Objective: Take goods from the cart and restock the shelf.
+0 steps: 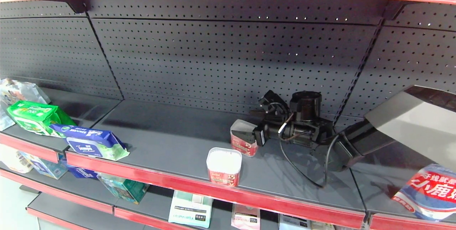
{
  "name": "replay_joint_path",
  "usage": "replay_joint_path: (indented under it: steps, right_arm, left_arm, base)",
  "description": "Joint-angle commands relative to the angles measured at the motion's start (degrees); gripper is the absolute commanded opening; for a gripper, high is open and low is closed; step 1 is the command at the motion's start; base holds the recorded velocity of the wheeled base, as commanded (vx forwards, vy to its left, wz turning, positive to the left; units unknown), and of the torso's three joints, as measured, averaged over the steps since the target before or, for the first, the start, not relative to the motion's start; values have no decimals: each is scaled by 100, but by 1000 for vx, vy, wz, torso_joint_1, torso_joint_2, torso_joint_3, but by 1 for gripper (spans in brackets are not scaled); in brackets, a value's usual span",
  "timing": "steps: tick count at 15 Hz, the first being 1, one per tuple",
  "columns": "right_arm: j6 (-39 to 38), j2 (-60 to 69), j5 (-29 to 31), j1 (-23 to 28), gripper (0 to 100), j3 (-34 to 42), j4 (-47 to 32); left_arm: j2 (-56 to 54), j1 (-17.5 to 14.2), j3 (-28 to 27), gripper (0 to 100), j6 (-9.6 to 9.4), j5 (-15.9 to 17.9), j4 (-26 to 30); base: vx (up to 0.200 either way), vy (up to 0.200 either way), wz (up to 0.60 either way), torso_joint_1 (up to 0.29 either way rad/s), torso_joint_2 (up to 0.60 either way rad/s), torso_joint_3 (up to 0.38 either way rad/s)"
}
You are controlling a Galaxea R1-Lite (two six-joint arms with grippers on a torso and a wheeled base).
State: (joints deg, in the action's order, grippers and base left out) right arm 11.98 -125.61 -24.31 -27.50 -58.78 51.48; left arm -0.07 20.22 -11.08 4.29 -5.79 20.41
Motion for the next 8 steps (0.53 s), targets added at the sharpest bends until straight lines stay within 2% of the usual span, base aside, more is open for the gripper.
replay_joint_path:
  steps: [1, 8]
  right_arm:
    - [-21, 213, 75, -1, 100, 245, 2]
    - [-152, 608, 418, -10, 100, 869, 2]
  left_arm:
    - [7, -1, 1, 100, 2, -1, -2]
    - [7, -1, 1, 100, 2, -1, -2]
  base:
    - [0, 0, 0, 0, 0, 0]
    - [0, 0, 0, 0, 0, 0]
